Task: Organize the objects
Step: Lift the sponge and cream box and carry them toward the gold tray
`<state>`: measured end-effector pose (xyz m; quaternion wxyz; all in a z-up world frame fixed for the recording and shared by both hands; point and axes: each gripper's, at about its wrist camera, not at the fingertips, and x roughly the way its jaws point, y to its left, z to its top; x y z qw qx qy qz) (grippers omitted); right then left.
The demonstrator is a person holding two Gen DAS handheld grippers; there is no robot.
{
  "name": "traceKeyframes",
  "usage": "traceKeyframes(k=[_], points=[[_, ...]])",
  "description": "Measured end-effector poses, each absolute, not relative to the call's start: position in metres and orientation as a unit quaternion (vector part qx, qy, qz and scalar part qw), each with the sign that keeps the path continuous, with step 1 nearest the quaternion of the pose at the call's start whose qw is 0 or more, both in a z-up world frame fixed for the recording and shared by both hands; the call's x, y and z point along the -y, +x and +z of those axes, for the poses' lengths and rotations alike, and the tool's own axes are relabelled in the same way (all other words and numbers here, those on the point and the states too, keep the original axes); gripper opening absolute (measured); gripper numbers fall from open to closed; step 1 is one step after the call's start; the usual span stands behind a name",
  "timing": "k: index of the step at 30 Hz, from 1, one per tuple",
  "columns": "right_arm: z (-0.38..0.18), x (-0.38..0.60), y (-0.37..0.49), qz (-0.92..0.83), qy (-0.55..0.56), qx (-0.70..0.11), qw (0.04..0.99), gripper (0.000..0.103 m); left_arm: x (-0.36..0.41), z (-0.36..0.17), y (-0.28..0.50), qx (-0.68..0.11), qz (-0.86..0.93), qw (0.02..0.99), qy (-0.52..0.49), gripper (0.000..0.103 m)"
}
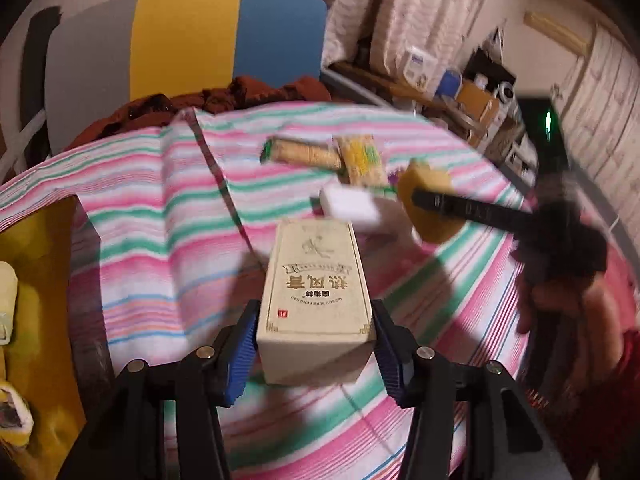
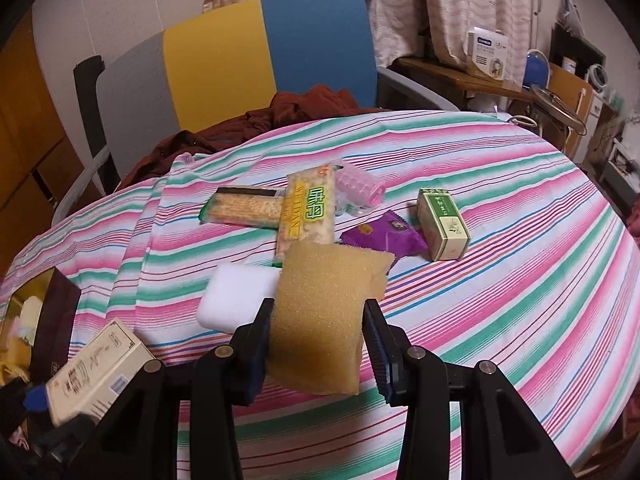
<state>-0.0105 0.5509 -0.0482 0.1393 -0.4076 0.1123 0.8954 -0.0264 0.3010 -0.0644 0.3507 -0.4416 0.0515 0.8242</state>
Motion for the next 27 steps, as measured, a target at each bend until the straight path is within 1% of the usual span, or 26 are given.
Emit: traceKeyframes(k=[7,8,10,12,18,27], points=[[-0.053,-0.546,-0.014,0.893,-0.419,-0.102,0.130,0.044,-0.321,-0.080,-0.034,-0.066,0.813,0.343,-0.466,0.057],[-0.054,-0.545,-0.014,0.892,-0.421,-0.100,0.130,0.044,-0.324,-0.085,-0.038,-0.069,0.807,0.341,-0.477,0.056],[-0.055,-0.543,-0.015,0.892,-0.423,-0.095,0.127,0.044,-0.322,-0.091,-0.040,-0.061,0.806,0.339,-0.482,0.052],[-0.054,-0.541,-0.015,0.893,-0.423,-0.091,0.124,0.044,-0.315,-0.091,-0.039,-0.048,0.809,0.339,-0.478,0.052],[-0.050,-0.534,-0.014,0.902,-0.409,-0.085,0.108,0.044,-0.294,-0.074,-0.025,-0.021,0.819,0.351,-0.454,0.051],[-0.044,-0.513,-0.014,0.915,-0.393,-0.052,0.075,0.044,-0.248,-0.045,-0.004,0.009,0.834,0.357,-0.420,0.052]])
